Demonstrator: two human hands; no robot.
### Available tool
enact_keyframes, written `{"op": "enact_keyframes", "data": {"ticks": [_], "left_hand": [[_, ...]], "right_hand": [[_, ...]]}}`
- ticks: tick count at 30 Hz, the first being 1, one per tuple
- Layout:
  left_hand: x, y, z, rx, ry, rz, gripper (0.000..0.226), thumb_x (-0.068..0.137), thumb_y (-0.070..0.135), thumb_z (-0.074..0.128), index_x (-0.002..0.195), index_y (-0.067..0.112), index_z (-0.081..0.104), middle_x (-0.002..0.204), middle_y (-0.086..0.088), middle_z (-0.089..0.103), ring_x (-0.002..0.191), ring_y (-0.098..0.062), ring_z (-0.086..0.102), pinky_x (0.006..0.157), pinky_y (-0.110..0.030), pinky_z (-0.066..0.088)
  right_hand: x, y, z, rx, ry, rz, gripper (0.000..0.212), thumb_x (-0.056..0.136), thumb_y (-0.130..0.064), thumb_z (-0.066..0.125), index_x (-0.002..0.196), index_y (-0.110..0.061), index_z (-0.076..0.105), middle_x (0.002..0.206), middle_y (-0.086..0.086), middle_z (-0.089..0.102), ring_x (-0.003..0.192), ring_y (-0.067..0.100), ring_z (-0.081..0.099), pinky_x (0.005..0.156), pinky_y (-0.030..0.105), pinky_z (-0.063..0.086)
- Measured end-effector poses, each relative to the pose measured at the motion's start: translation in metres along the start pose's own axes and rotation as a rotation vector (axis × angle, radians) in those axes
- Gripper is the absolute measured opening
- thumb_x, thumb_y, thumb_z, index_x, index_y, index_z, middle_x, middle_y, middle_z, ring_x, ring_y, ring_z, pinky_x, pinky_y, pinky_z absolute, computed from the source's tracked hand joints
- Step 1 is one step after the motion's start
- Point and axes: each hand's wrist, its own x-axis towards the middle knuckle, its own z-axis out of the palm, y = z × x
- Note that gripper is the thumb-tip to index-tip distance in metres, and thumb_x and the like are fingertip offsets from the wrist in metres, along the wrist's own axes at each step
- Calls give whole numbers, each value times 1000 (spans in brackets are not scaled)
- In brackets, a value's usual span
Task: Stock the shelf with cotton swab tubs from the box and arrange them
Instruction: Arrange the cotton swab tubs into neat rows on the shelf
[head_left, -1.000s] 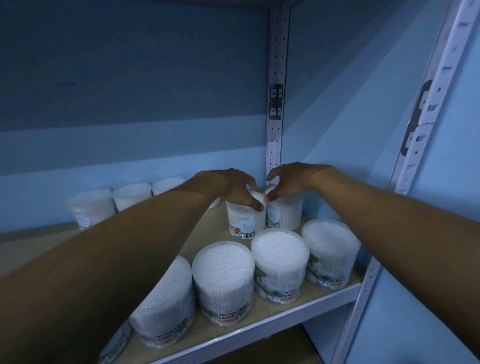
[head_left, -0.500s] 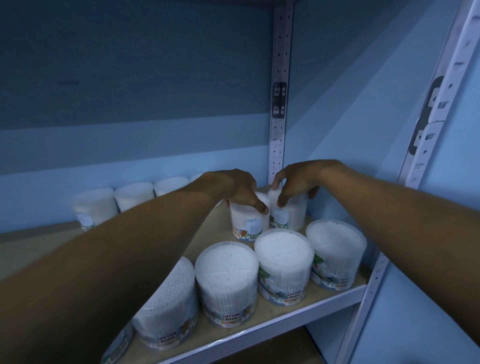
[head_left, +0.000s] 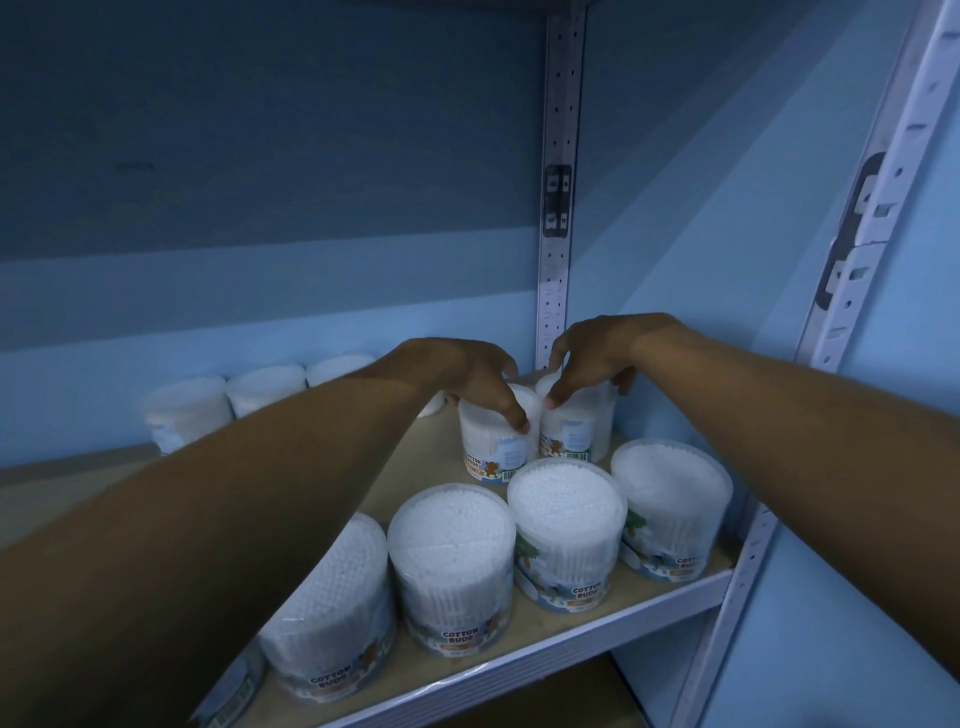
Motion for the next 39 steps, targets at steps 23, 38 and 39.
{"op": "enact_keyframes", "data": {"ticks": [23,38,39], "left_hand": [[-5,11,3,-113,28,-82,90,76,60,72,147,17,39,145,-5,45,125,-29,52,96,-40,54],[-8,14,8,-2,140,-181,85,69,77,65,122,12,56,114,-6,60,65,-19,63,56,-27,55],[-8,13,7,16,149,-162,89,70,77,64,131,13,53,124,-6,59,76,-19,63,58,-26,53]], "right_hand": [[2,12,6,51,-10,-13,72,76,-58,78,138,-32,53,136,-1,47,112,29,59,85,41,60],[9,18,6,103,-67,-91,72,72,-46,82,134,-50,45,138,-9,44,124,22,49,98,41,53],[10,18,6,118,-55,-92,74,72,-50,81,136,-50,45,138,-9,43,126,22,48,97,41,53]]}}
